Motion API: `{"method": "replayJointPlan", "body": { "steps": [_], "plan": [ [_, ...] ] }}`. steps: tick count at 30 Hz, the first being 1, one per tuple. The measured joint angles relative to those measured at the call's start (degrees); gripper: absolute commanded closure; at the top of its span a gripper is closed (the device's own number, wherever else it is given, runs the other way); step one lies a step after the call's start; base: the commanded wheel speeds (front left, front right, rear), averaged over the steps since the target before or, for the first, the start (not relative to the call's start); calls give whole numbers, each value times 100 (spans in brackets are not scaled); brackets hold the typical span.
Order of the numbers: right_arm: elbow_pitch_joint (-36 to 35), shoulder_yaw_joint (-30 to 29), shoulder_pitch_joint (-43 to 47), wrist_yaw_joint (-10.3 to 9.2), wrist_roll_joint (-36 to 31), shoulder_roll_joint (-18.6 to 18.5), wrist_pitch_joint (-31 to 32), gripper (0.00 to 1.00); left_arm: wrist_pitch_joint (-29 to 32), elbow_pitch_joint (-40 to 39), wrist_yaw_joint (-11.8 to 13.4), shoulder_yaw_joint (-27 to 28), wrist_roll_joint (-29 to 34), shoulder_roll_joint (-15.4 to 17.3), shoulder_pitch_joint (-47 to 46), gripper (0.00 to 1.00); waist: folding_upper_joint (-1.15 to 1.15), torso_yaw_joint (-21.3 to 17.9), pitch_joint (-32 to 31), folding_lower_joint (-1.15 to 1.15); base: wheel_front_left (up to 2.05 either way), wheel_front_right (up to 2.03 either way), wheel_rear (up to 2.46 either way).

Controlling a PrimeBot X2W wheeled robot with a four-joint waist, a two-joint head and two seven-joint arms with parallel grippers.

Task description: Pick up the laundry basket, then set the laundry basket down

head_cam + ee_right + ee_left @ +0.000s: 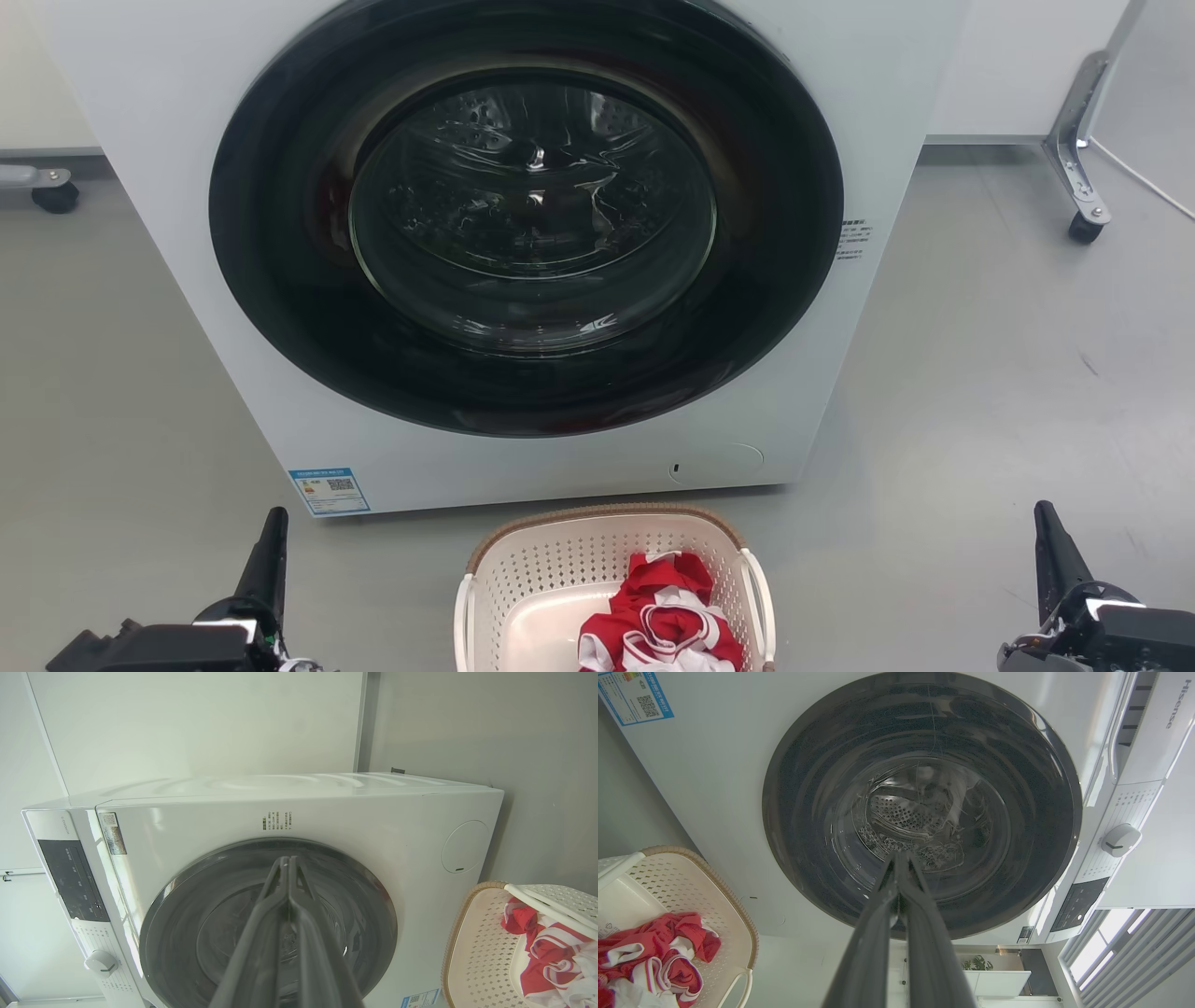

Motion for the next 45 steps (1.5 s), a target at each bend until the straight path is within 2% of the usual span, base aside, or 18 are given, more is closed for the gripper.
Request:
{"method": "replayJointPlan", "body": {
  "steps": [25,26,31,45],
  "plan": [
    [0,0,0,0,0,0,0,100,0,0,0,0,0,0,0,100,0,0,0,0,0,0,0],
    [0,0,0,0,0,0,0,0,0,0,0,0,0,0,0,0,0,0,0,0,0,0,0],
    [179,21,164,-8,-3,65,-8,0,-3,175,8,-31,0,-43,184,0,0,-1,1,0,0,0,0],
    [75,40,111,-7,-88,65,-162,0,-164,109,7,-188,-9,-41,120,0,0,2,11,0,0,0,0]
  ]
}}
